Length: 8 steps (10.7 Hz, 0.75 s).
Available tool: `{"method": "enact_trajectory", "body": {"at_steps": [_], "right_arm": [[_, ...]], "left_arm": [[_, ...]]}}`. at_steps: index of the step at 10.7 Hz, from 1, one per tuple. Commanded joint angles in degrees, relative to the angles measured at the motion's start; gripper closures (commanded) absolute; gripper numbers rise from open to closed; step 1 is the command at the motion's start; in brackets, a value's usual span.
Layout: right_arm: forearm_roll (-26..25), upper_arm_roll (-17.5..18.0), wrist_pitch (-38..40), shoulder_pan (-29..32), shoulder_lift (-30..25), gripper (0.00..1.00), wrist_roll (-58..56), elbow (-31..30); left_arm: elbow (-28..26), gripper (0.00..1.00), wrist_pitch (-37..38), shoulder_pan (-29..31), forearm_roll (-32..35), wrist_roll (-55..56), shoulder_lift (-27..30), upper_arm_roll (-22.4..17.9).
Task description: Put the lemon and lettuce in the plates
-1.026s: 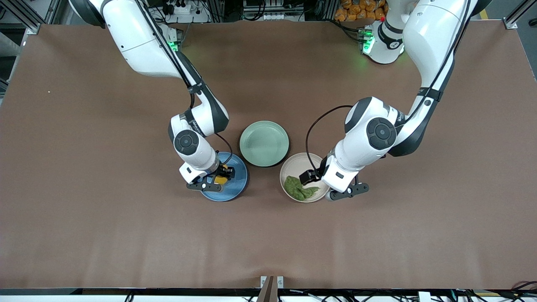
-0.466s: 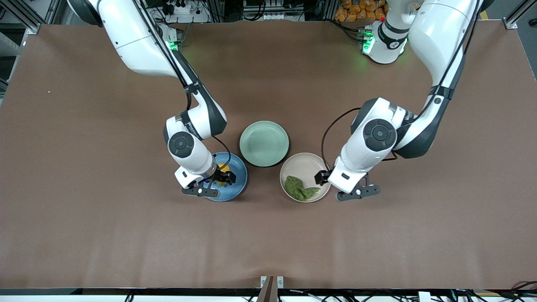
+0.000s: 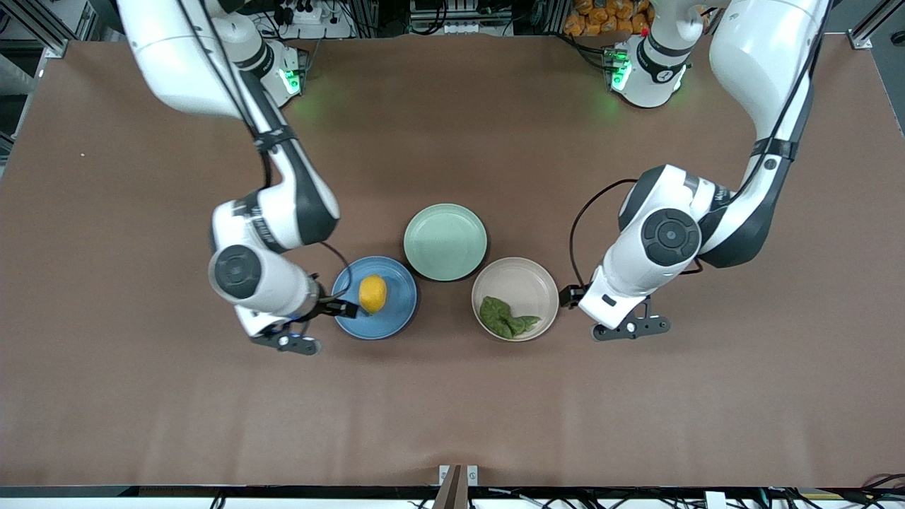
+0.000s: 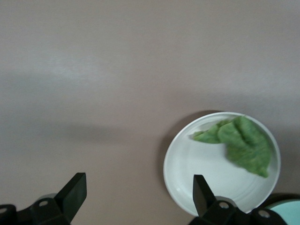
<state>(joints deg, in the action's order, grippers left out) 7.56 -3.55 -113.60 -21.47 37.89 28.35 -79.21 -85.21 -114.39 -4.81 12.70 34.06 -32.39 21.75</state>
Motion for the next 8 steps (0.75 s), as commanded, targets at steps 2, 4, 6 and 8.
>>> {"method": "enact_trajectory", "body": {"at_steps": [2, 4, 6, 8], "right_arm": [[-1.06, 0.74, 5.12, 4.93, -2.81, 0.0, -5.65, 0.72], [-1.06, 0.74, 8.03, 7.57, -4.65, 0.0, -7.95, 0.72], [-1.14, 0.74, 11.36, 10.12, -5.98, 0.0, -9.26, 0.72], [-2.89, 0.65, 14.0, 12.14, -7.3, 0.0, -12.6, 0.81]], "left_arm": [[-1.18, 0.0, 6.35, 4.1, 0.92, -3.12, 4.87, 0.66], [-5.91, 0.0, 6.46, 4.28, -0.22, -3.65, 9.96, -1.09], [-9.52, 0.0, 6.37, 3.06, -6.34, -9.07, 14.7, -6.25], [-16.18, 0.0, 3.84, -0.53, -11.18, -13.39, 19.97, -13.19]]}}
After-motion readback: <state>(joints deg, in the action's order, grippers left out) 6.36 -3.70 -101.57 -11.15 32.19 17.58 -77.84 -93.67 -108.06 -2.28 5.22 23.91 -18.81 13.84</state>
